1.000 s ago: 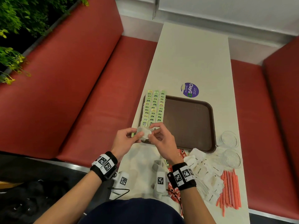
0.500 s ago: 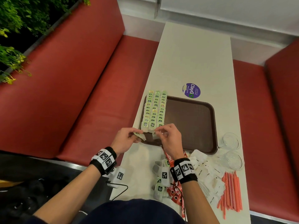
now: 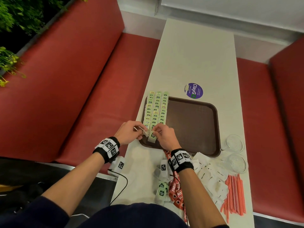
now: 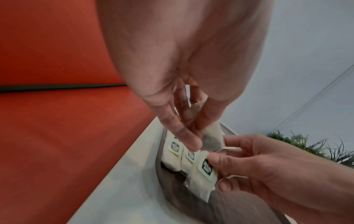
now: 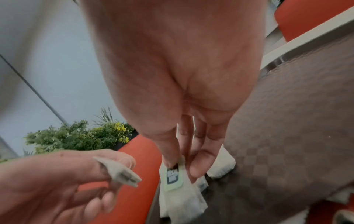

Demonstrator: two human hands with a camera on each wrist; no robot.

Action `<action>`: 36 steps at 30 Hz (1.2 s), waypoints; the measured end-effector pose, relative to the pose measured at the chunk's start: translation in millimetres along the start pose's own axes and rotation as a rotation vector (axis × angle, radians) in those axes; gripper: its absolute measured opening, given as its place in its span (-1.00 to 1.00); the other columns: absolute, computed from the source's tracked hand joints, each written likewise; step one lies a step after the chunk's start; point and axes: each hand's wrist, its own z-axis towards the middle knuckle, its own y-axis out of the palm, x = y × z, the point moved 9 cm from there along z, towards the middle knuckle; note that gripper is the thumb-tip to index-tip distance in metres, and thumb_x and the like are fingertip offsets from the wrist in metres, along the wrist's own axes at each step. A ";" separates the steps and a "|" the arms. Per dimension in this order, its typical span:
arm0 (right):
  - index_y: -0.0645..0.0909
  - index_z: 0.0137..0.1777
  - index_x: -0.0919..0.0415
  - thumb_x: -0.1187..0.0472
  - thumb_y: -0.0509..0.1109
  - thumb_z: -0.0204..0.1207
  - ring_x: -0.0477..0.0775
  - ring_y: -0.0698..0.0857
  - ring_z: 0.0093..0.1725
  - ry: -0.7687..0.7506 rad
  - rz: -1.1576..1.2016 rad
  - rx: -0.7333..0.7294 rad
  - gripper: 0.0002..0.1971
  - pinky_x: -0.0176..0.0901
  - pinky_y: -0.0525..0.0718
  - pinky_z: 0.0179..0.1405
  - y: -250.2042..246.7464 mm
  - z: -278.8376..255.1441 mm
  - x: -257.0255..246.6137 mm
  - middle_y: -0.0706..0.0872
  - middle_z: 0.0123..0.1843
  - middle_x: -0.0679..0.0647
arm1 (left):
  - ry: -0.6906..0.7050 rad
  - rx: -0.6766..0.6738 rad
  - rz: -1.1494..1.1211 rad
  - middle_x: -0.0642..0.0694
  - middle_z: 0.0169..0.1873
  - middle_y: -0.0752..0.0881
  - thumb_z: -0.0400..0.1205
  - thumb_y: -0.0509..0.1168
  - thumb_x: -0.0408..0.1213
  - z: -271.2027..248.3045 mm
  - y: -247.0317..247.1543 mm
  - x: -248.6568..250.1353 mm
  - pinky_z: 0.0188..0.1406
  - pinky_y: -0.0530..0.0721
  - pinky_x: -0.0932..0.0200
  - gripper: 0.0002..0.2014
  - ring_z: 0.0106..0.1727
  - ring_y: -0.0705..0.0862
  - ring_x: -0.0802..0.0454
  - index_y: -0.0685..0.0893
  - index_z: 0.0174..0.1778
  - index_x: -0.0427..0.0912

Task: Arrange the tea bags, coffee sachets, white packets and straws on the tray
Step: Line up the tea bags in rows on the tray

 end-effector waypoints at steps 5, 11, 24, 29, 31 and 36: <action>0.76 0.08 0.04 0.21 0.49 0.76 0.01 0.76 -0.01 -0.005 -0.103 0.006 -0.94 0.00 0.76 0.03 6.1 12.8 -5.2 0.81 -0.04 -0.06 | -0.026 -0.053 0.016 0.00 -0.25 0.90 0.72 0.37 -0.18 4.4 4.3 -6.0 -0.14 0.75 0.29 -0.85 -0.28 0.86 0.22 0.84 0.10 0.10; 0.77 0.13 0.00 0.14 0.44 0.77 0.07 0.70 0.02 0.006 -0.159 0.082 -0.93 0.03 0.70 0.00 1.4 16.3 -6.0 0.63 0.12 0.00 | 0.063 -0.119 0.194 0.05 0.04 0.72 0.70 0.47 -0.36 23.2 13.6 -11.9 0.02 0.64 0.09 -0.69 -0.11 0.72 0.16 0.65 0.26 0.09; 0.68 0.29 -0.03 0.02 0.43 0.80 0.01 0.69 0.05 0.037 -0.077 0.259 -0.85 -0.05 0.61 -0.04 -16.8 -6.9 4.3 0.61 0.24 -0.05 | 0.064 -0.175 0.537 -0.13 0.04 0.74 0.77 0.46 -0.29 59.3 37.0 -17.1 -0.09 0.57 0.05 -0.86 0.01 0.70 -0.14 0.76 0.24 -0.11; 0.68 0.28 -0.08 0.00 0.45 0.79 -0.03 0.72 0.07 0.049 -0.056 0.285 -0.86 -0.06 0.66 0.00 -25.3 -14.2 10.2 0.61 0.23 -0.12 | 0.079 -0.059 0.521 -0.15 0.13 0.74 0.71 0.49 -0.40 56.7 32.2 -12.0 0.00 0.72 -0.06 -0.78 0.09 0.75 -0.24 0.70 0.24 -0.14; 0.68 0.27 -0.11 -0.01 0.45 0.78 -0.05 0.74 0.06 0.041 -0.044 0.297 -0.87 -0.02 0.73 0.02 -30.2 -19.1 10.2 0.61 0.21 -0.16 | 0.128 -0.010 0.495 -0.15 0.20 0.66 0.69 0.49 -0.42 52.0 32.4 -5.2 0.03 0.72 -0.11 -0.71 0.14 0.73 -0.25 0.65 0.29 -0.16; 0.71 0.21 -0.11 0.02 0.47 0.77 -0.20 0.76 -0.01 -0.001 -0.005 0.262 -0.91 -0.14 0.75 0.06 -45.3 -48.7 13.8 0.71 0.09 -0.18 | 0.303 0.105 0.398 -0.05 0.19 0.65 0.76 0.44 -0.29 10.7 37.4 20.1 0.09 0.74 -0.10 -0.76 0.15 0.64 -0.05 0.63 0.32 -0.10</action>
